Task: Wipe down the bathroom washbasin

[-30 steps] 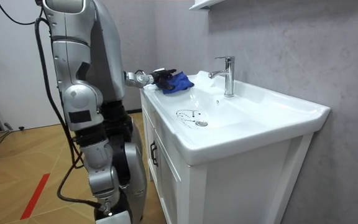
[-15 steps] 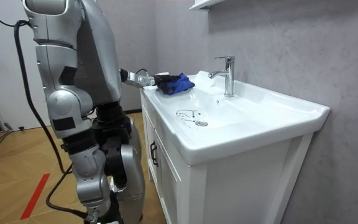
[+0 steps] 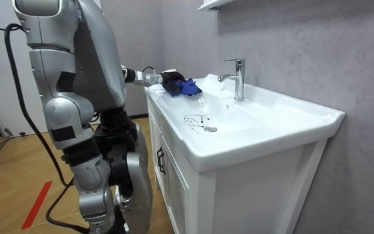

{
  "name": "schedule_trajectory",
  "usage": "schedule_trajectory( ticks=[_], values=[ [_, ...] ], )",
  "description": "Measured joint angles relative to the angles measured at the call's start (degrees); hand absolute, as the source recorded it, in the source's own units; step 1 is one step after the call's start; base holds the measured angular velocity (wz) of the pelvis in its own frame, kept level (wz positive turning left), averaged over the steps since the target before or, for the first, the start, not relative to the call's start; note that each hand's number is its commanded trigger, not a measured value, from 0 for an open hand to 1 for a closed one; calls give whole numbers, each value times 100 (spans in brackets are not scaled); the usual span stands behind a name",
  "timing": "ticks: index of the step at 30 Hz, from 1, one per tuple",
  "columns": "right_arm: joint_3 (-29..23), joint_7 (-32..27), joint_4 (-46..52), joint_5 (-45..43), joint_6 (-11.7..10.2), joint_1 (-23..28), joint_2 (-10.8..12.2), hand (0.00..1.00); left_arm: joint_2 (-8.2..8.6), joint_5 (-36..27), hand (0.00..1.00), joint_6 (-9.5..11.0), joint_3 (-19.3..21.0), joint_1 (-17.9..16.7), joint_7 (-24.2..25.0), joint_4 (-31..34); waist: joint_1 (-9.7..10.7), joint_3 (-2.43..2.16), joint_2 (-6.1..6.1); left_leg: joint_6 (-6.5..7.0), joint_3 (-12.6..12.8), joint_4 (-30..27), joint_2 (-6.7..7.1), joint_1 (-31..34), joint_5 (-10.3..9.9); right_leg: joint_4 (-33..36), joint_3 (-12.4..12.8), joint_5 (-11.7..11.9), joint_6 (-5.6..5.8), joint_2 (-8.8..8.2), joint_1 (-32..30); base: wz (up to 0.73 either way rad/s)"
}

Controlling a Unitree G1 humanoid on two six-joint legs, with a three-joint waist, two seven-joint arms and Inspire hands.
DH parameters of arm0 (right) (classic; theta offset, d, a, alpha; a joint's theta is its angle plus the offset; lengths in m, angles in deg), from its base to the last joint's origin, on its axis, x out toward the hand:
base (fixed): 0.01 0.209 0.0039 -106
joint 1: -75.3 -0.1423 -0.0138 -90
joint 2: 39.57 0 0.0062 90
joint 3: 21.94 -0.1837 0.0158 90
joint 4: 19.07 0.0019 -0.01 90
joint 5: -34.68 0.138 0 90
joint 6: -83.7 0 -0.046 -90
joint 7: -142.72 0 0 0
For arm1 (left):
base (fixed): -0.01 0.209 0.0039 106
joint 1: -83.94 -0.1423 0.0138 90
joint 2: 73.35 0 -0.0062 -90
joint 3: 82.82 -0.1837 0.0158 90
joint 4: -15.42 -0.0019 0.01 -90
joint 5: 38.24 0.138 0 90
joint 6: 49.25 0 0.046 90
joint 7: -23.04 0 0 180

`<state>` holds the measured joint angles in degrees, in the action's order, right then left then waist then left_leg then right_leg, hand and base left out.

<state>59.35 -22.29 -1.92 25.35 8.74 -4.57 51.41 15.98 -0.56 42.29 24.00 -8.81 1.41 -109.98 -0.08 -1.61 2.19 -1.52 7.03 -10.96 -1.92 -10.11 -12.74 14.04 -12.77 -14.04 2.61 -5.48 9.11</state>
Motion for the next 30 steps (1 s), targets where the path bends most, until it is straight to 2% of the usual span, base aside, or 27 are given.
schedule_trajectory(
  ticks=[14,23,26,27,30],
  values=[
    [-1,-112,172,-3,-13,-10,-20,0,-50,3,100,-186,5,102,112,58,-2,6,9,-5,2,-13,26,53,2,77,-31,-110,10,-37,-52,1],
    [110,-108,201,249,-203,-117,-50,0,-28,-111,100,-399,-20,165,250,429,-3,16,-14,-5,-101,-46,30,190,2,51,-131,-109,11,-42,-98,7],
    [135,-133,195,382,-359,-112,-54,0,15,-121,100,-550,-20,74,246,791,10,64,-46,-5,-103,-63,31,241,2,12,-153,-109,12,-40,-114,3],
    [133,-173,196,451,-399,-115,-47,0,35,-114,100,-625,-23,53,228,980,57,103,-82,-5,-109,-100,30,299,2,-23,-178,-107,12,-34,-129,15],
    [134,-256,189,457,-492,-115,-32,0,39,-103,100,-654,-21,-13,178,1255,107,143,-143,-5,-175,-188,30,457,2,-21,-229,-101,5,-32,-220,13]
  ],
)
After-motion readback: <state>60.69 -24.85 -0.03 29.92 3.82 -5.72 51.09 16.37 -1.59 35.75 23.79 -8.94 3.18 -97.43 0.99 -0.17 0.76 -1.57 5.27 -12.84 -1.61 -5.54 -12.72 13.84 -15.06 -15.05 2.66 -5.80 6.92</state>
